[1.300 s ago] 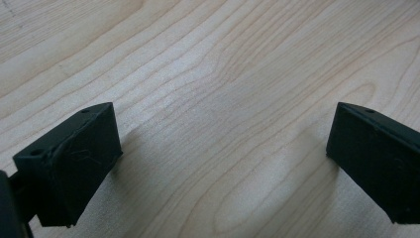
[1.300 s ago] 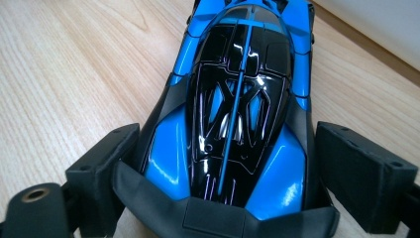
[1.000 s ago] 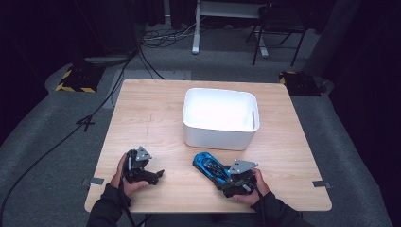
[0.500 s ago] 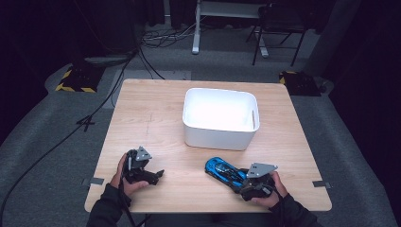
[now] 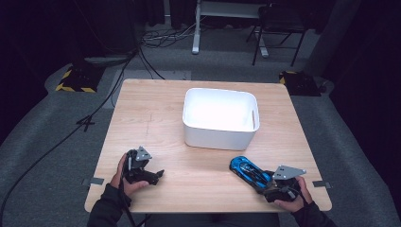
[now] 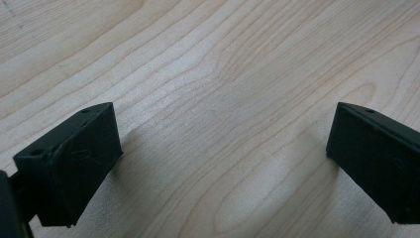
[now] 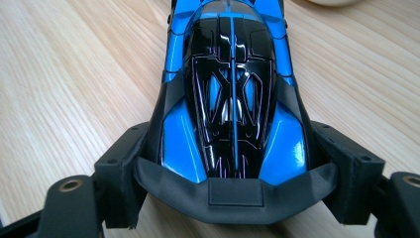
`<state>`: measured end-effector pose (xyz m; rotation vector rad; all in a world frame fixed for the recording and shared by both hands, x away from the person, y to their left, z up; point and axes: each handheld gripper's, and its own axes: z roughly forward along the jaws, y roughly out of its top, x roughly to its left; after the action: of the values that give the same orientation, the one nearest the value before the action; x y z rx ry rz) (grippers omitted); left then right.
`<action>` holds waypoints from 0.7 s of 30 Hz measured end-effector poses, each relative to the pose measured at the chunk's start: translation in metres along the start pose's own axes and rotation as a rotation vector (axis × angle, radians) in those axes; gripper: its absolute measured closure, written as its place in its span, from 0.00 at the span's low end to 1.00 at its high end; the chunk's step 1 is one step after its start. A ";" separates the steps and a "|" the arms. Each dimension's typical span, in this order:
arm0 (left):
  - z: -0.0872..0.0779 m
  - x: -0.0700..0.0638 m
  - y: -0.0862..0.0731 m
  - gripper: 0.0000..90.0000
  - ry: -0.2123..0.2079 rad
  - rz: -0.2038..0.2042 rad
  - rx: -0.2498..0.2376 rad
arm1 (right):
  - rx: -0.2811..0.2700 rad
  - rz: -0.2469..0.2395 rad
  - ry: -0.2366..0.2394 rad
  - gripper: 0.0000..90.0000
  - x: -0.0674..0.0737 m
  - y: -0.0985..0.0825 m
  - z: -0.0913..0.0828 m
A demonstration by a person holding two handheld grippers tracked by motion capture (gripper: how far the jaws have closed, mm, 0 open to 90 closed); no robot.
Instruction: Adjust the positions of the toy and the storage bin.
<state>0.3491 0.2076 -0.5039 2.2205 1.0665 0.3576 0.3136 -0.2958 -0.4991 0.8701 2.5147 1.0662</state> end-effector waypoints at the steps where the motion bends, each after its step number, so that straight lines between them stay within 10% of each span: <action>1: 0.000 0.000 0.000 0.01 0.000 0.000 0.000 | -0.001 0.007 -0.009 0.27 -0.002 -0.003 -0.003; 21: 0.000 0.000 0.000 0.01 0.000 -0.003 0.000 | -0.017 0.177 -0.214 0.27 -0.050 -0.022 -0.020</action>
<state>0.3488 0.2074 -0.5039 2.2181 1.0703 0.3565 0.3340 -0.3497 -0.5002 1.1542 2.2843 0.9854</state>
